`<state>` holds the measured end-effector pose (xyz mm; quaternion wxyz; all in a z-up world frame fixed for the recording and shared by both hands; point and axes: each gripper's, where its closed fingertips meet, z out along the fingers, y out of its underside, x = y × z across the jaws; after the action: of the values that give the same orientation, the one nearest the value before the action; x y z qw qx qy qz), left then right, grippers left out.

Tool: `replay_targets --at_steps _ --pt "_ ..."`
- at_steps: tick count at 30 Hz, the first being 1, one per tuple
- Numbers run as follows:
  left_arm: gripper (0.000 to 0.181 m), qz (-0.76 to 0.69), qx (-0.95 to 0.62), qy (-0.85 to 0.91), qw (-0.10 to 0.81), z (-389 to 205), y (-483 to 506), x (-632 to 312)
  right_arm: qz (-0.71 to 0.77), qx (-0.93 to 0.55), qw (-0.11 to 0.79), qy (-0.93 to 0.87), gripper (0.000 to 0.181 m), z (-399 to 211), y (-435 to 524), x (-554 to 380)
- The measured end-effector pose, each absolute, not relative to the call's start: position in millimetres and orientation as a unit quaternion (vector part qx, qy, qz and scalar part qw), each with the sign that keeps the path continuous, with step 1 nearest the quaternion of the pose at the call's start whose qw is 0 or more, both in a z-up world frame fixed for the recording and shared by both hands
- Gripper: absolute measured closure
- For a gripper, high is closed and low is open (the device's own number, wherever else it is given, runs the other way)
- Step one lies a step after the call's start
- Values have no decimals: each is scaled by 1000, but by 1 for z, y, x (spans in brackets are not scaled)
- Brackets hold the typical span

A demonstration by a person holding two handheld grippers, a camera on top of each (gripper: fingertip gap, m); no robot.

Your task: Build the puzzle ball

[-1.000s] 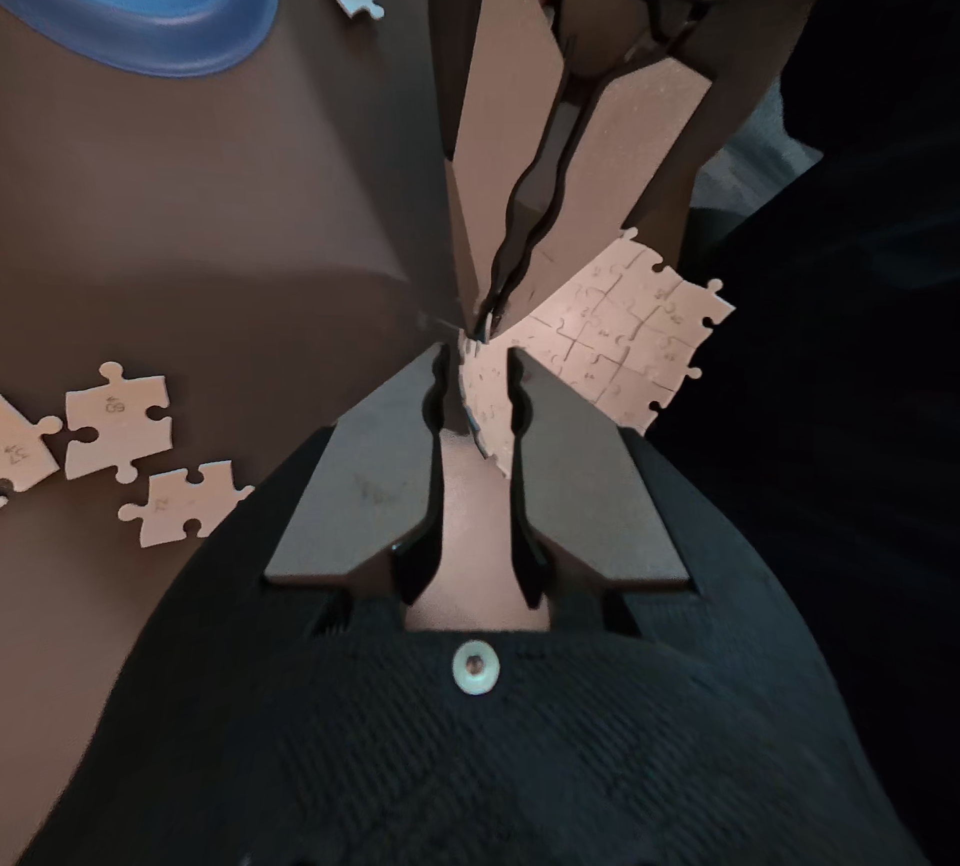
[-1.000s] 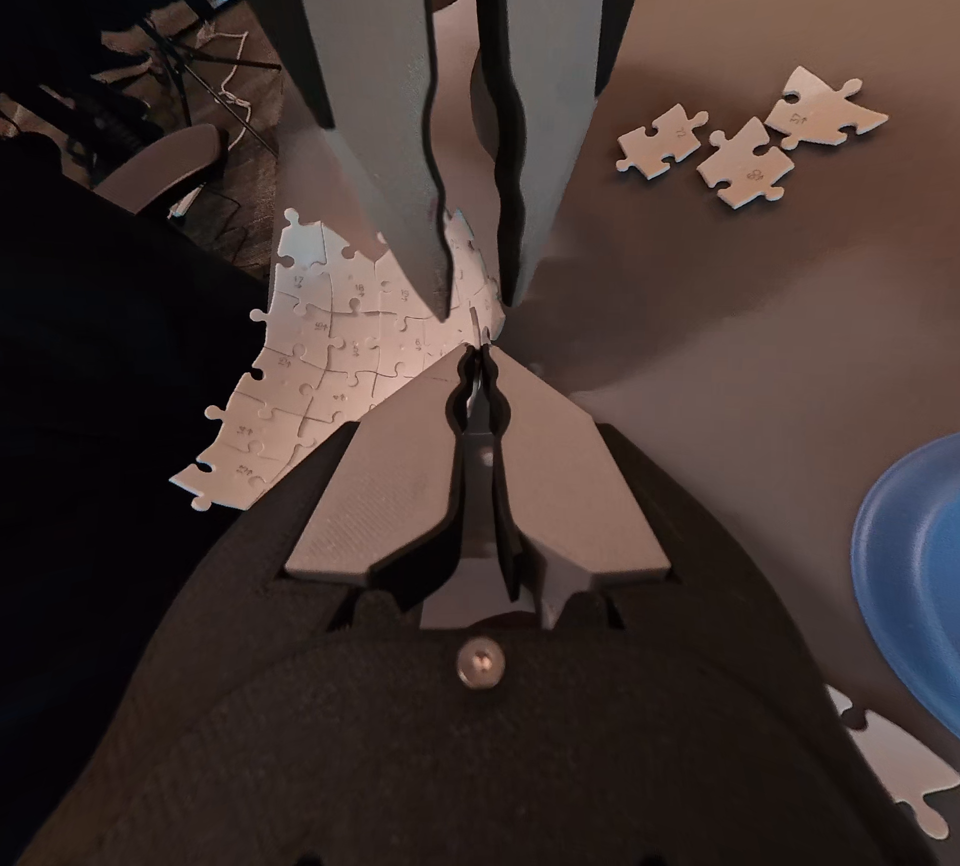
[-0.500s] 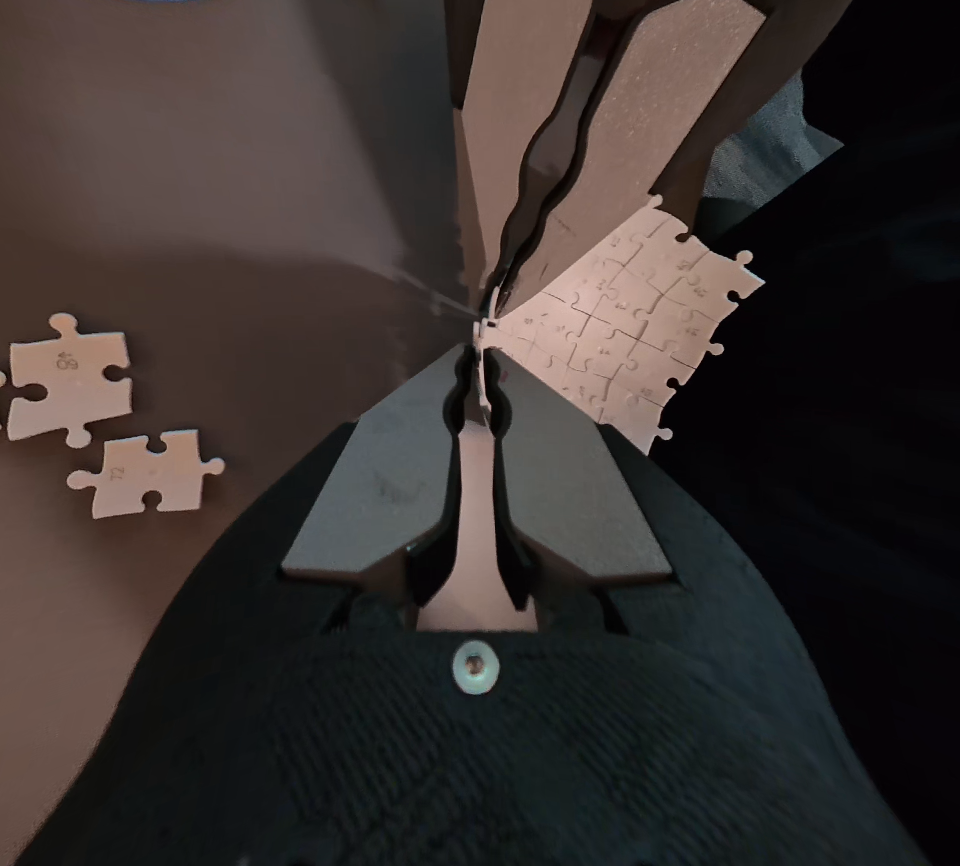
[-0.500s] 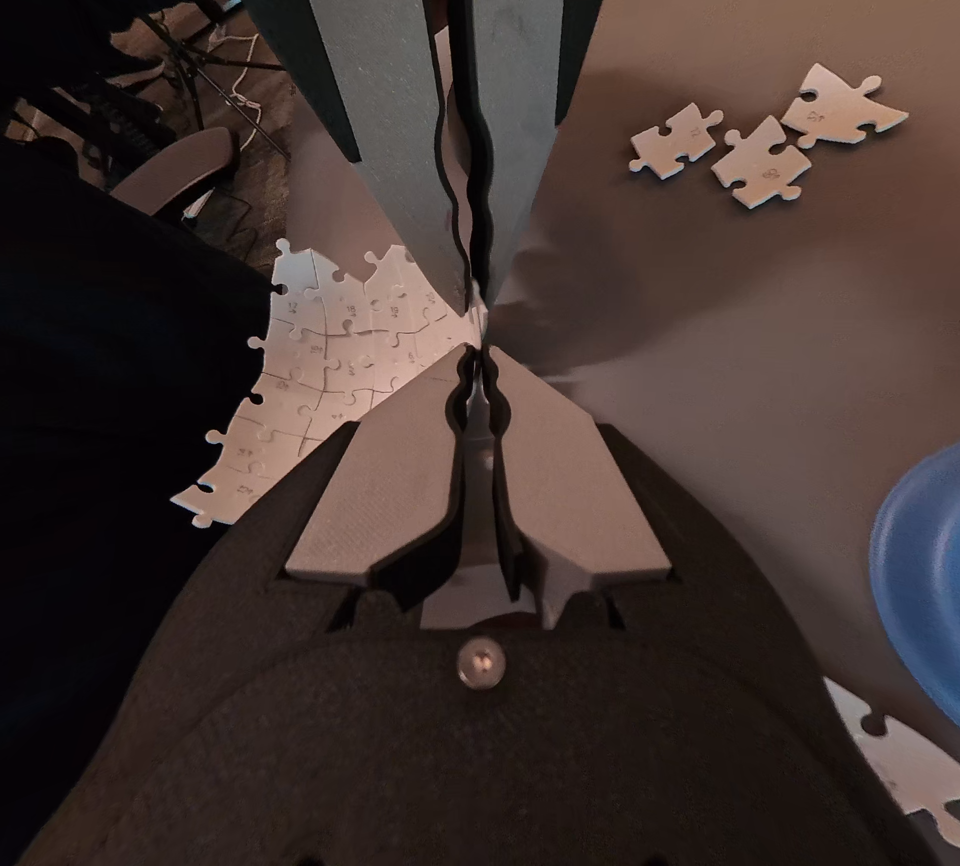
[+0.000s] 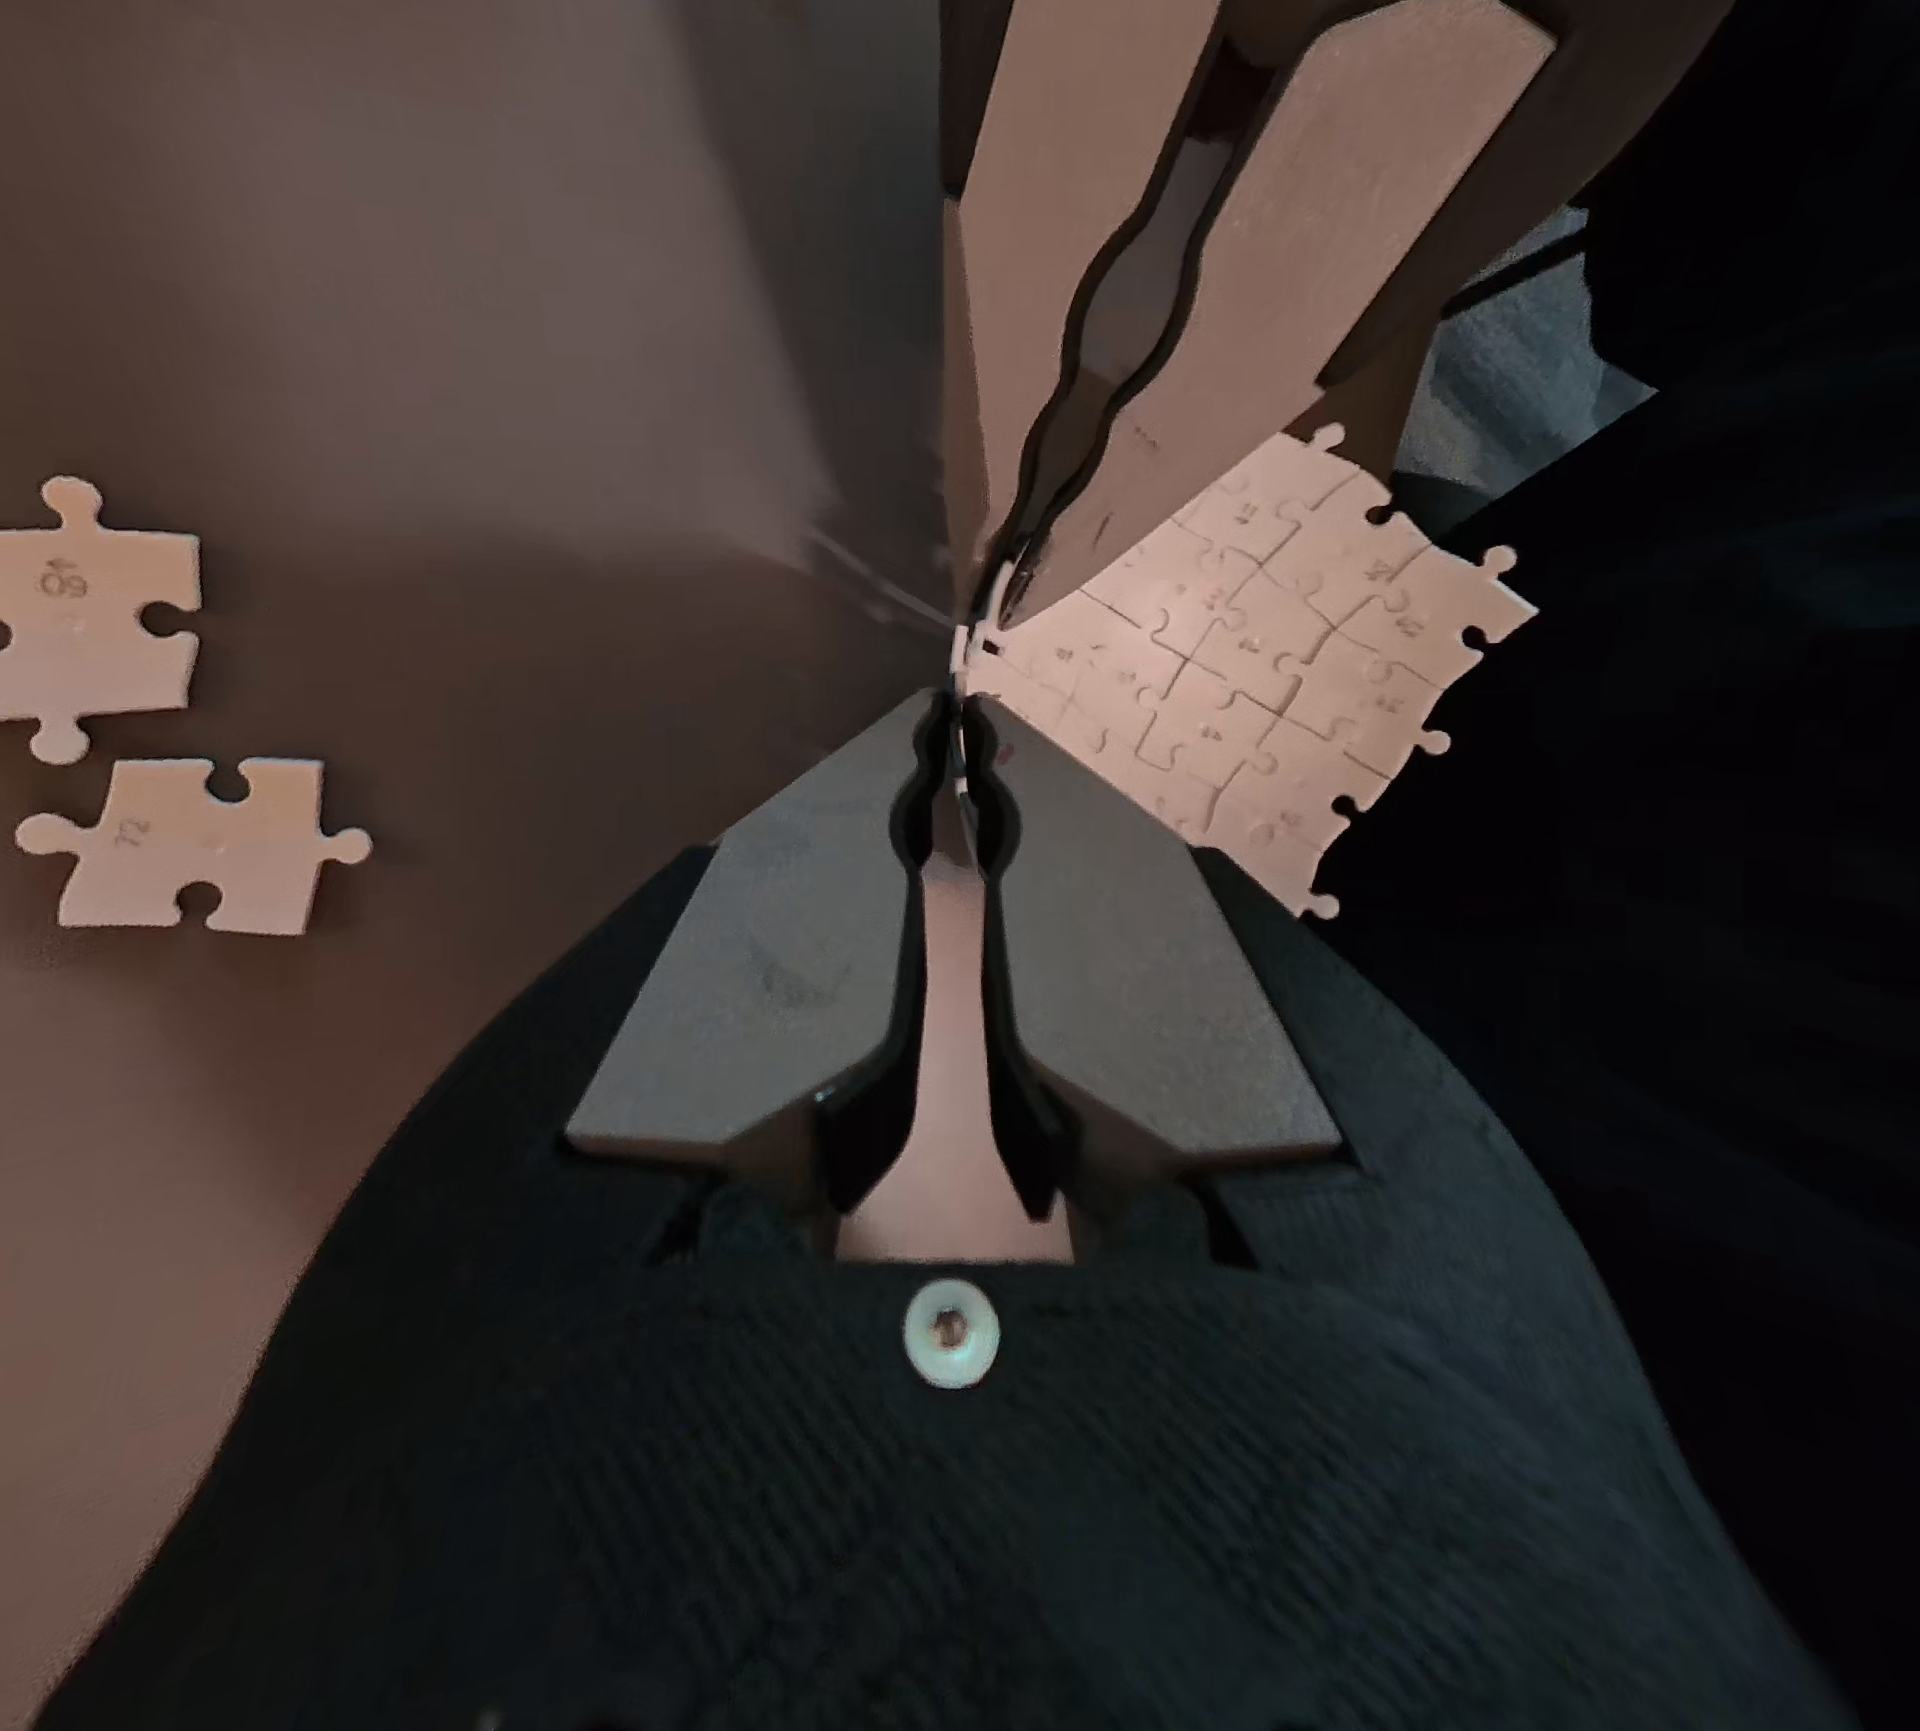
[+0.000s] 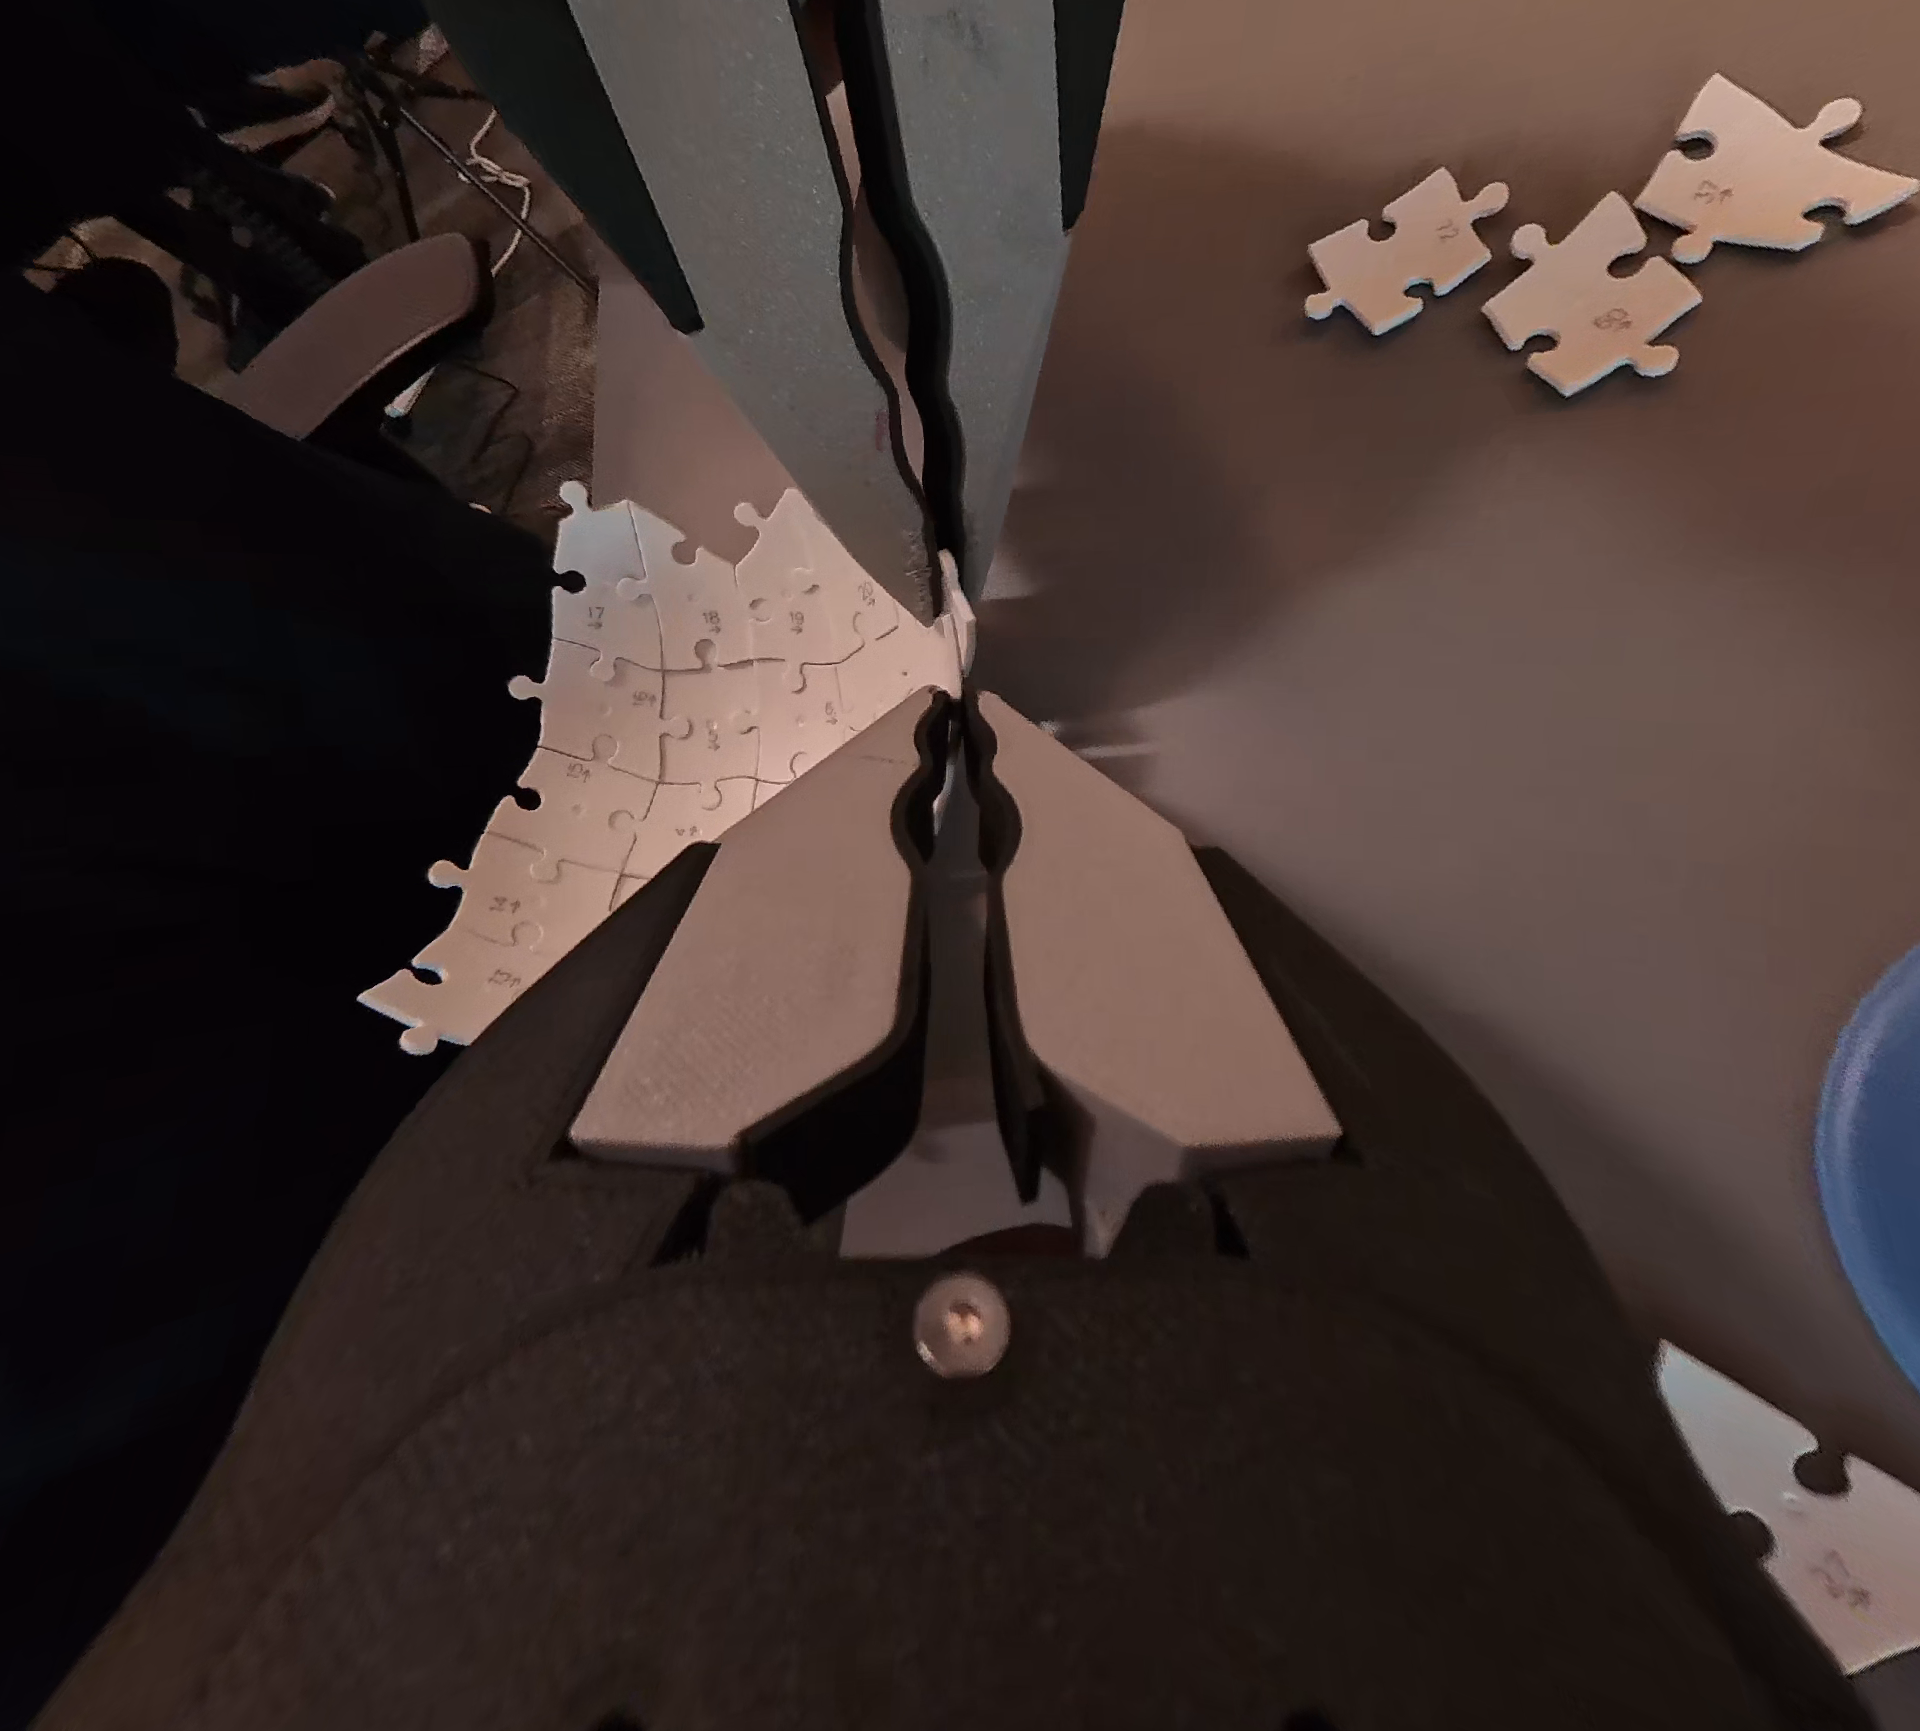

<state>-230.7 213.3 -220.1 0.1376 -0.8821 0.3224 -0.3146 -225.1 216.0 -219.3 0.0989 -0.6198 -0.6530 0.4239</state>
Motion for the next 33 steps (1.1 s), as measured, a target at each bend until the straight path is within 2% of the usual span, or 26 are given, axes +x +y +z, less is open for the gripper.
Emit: replay_targets --at_steps 33 --pt "179 -342 -879 275 189 -214 204 -233 449 -600 62 -659 181 -222 204 -230"
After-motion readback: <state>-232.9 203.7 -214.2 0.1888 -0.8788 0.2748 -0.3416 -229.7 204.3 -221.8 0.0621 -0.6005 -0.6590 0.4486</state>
